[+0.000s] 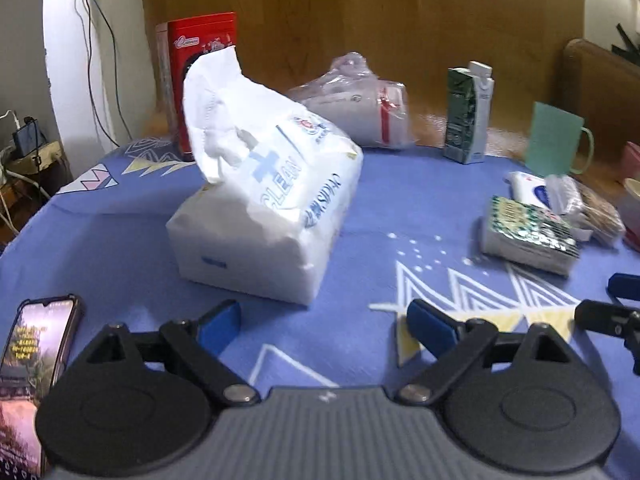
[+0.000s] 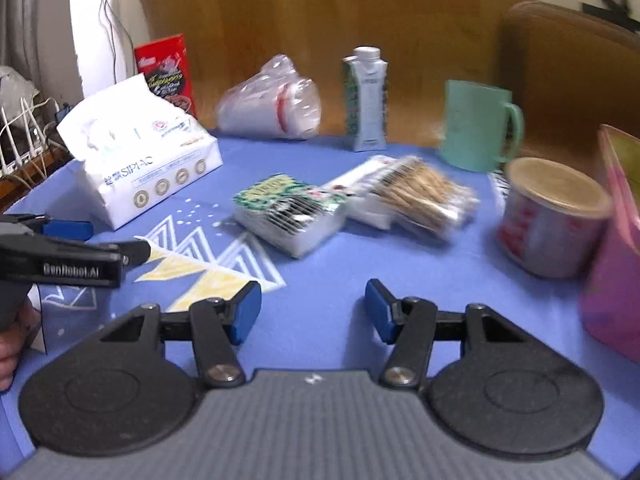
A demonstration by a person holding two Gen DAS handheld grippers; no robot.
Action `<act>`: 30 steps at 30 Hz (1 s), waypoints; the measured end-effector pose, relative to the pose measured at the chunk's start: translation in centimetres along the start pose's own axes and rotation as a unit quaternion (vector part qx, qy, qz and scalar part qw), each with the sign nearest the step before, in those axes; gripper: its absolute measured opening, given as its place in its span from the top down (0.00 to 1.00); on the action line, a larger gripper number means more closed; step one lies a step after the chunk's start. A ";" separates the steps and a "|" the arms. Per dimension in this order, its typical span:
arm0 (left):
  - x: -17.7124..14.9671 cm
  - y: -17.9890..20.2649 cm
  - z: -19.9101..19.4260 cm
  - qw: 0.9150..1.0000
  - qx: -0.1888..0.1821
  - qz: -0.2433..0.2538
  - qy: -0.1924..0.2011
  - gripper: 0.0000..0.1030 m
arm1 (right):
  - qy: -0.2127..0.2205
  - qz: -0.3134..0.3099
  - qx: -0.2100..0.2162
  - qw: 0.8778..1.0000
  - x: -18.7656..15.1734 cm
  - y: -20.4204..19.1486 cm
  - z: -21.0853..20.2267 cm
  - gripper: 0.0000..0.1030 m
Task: Organize soft objects
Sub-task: 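Grasp the green VIRIOY tissue pack with the right tool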
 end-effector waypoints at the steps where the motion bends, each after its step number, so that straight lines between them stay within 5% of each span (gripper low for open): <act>1: 0.1 0.2 0.0 1.000 0.004 0.003 0.001 0.07 | -0.002 -0.005 -0.002 1.000 0.2 -0.1 0.2 0.41; 9: 0.1 2.5 0.6 0.998 0.017 0.052 0.017 0.08 | -0.006 -0.012 -0.017 1.000 0.2 -0.2 0.7 0.41; 20: 0.2 1.5 1.0 1.000 -0.013 0.011 -0.007 0.07 | -0.007 -0.009 -0.021 1.000 0.5 -0.4 1.0 0.41; 30: 0.4 1.5 1.3 1.000 -0.017 0.010 -0.008 0.07 | 0.008 0.099 0.016 0.995 3.4 0.6 3.5 0.25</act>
Point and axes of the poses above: each gripper's, at about its wrist camera, not at the fingertips, and z roughly the way its jaws point, y to its right, x to its top, the point moved 8 cm from there along z, roughly the way its jaws point, and after that the axes turned 13 degrees about -z, right-handed, at the moved point
